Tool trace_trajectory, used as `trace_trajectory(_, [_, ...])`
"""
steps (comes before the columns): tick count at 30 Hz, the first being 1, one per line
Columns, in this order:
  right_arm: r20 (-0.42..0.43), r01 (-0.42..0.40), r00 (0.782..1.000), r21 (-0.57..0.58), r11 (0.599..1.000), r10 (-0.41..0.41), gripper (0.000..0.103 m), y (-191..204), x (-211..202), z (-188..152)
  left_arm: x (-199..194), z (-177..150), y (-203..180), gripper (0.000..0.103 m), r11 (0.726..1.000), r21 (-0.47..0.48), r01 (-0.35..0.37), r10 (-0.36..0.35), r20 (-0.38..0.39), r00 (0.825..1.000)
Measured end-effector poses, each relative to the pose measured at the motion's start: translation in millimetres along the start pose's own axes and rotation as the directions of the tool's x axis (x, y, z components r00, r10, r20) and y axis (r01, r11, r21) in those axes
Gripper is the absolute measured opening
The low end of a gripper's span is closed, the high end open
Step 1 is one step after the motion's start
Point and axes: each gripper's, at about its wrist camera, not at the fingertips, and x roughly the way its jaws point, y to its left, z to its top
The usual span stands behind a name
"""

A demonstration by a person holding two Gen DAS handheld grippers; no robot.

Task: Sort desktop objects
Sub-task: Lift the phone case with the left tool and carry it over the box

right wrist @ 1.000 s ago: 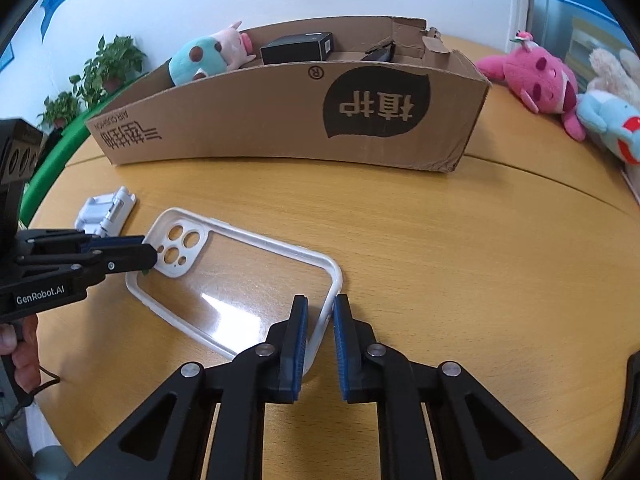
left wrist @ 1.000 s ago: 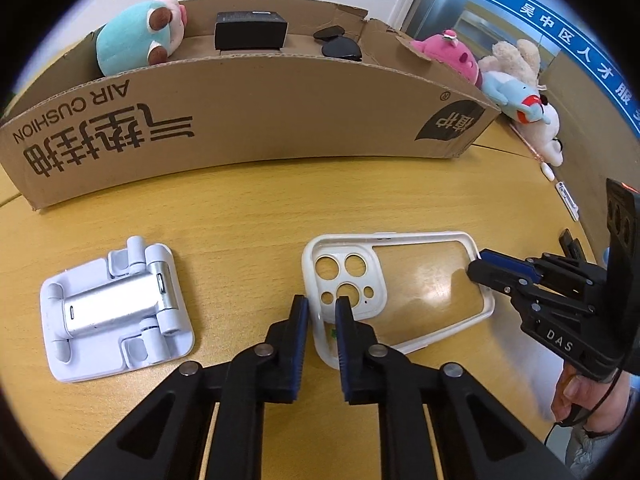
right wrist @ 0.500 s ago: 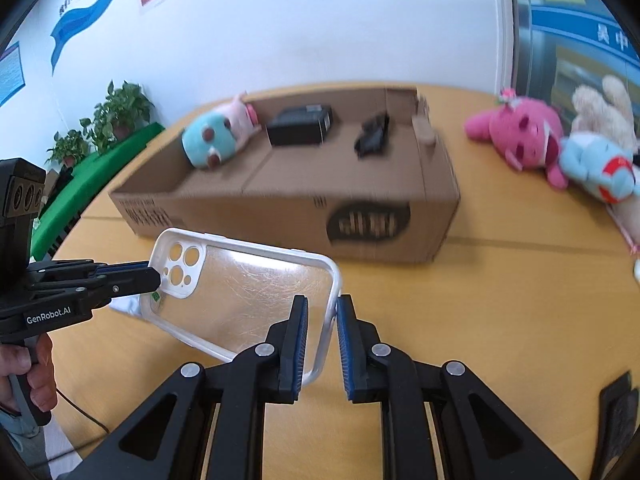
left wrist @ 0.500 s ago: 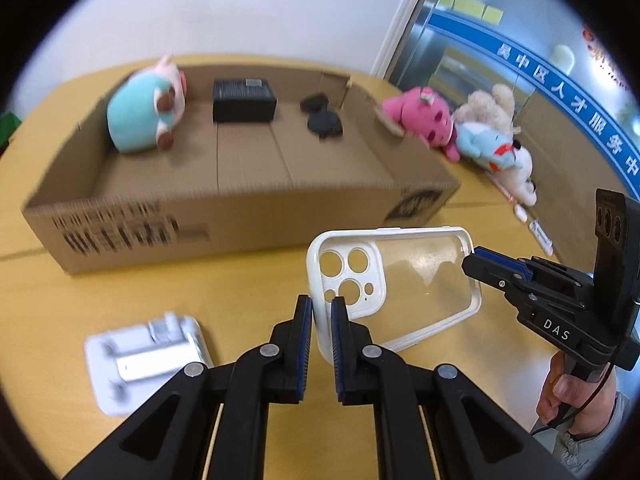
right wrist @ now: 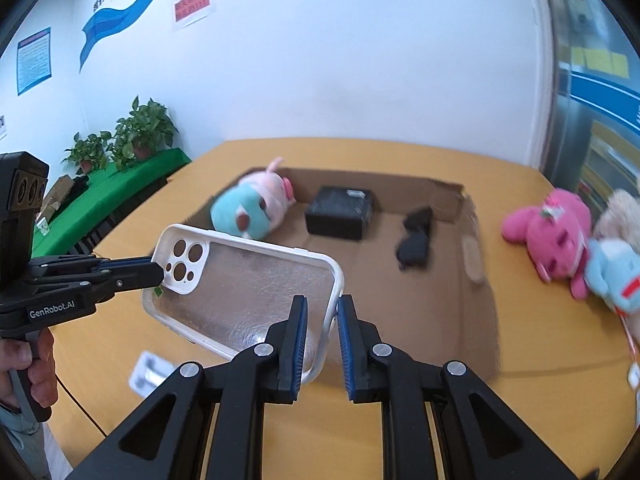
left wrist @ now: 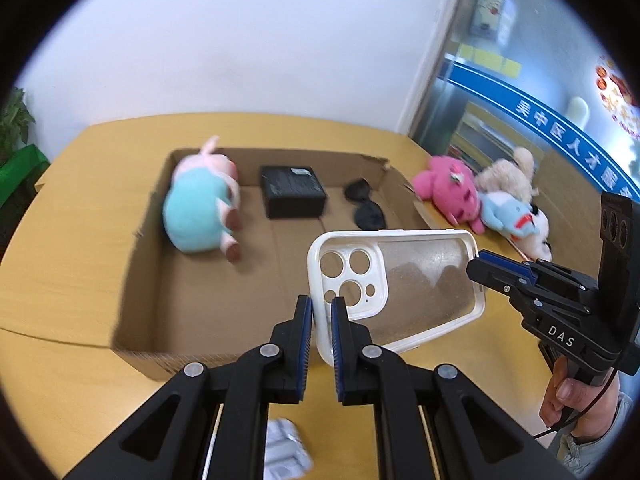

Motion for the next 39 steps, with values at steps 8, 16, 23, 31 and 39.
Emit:
trace_trajectory(8, [-0.044, -0.068, 0.997, 0.004, 0.998, 0.068, 0.019, 26.2, 65.4, 34.3, 21.5, 26.3, 64.4, 0.009, 0.997, -0.066, -0.039, 0.036, -0.046, 0.998])
trace_trajectory(16, [-0.146, -0.119, 0.980, 0.118, 0.986, 0.136, 0.020, 23.2, 142.2, 21.5, 72.0, 30.9, 100.6, 0.009, 0.991, -0.072, -0.110, 0.096, -0.170, 0.981])
trace_trajectory(23, [-0.247, -0.117, 0.956, 0.180, 0.977, 0.160, 0.020, 23.6, 183.6, 9.7, 103.7, 28.6, 115.0, 0.009, 0.983, -0.036, -0.177, 0.162, -0.260, 0.952])
trace_trajectory(31, [-0.339, -0.107, 0.923, 0.230, 0.967, 0.183, 0.021, 27.9, 208.3, -1.5, 120.8, 26.0, 114.2, 0.009, 0.967, 0.063, -0.249, 0.255, -0.334, 0.907])
trace_trajectory(39, [-0.378, -0.085, 0.911, 0.219, 0.972, 0.165, 0.022, 38.6, 219.8, -3.3, 130.1, 26.3, 111.5, 0.010, 0.939, 0.130, -0.317, 0.342, -0.393, 0.854])
